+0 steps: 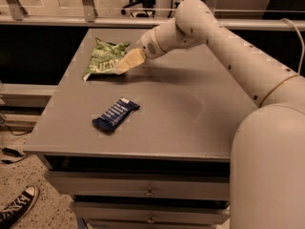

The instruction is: Pick green jalapeno chip bag

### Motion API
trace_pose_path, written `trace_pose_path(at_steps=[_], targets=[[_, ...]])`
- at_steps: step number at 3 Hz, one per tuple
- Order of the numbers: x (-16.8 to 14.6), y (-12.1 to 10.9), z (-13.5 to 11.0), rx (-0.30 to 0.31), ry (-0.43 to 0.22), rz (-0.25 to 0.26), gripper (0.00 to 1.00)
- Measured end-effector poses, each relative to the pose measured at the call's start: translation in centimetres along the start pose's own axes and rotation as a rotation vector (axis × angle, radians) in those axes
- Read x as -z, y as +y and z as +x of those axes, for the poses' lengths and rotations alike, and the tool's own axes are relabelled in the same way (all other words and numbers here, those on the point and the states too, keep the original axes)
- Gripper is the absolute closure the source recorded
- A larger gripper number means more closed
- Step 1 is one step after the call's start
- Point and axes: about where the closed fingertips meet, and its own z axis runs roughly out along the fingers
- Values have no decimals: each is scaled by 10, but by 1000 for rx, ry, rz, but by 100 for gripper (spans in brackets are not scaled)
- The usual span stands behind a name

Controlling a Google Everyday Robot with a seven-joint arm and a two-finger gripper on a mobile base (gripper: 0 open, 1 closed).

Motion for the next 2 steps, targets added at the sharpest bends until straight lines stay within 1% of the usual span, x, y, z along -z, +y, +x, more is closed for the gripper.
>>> trace_pose_path(at_steps=[1, 2], targets=[[-21, 6, 0, -59, -16, -21, 0], [-36, 8, 8, -110, -19, -17, 17]])
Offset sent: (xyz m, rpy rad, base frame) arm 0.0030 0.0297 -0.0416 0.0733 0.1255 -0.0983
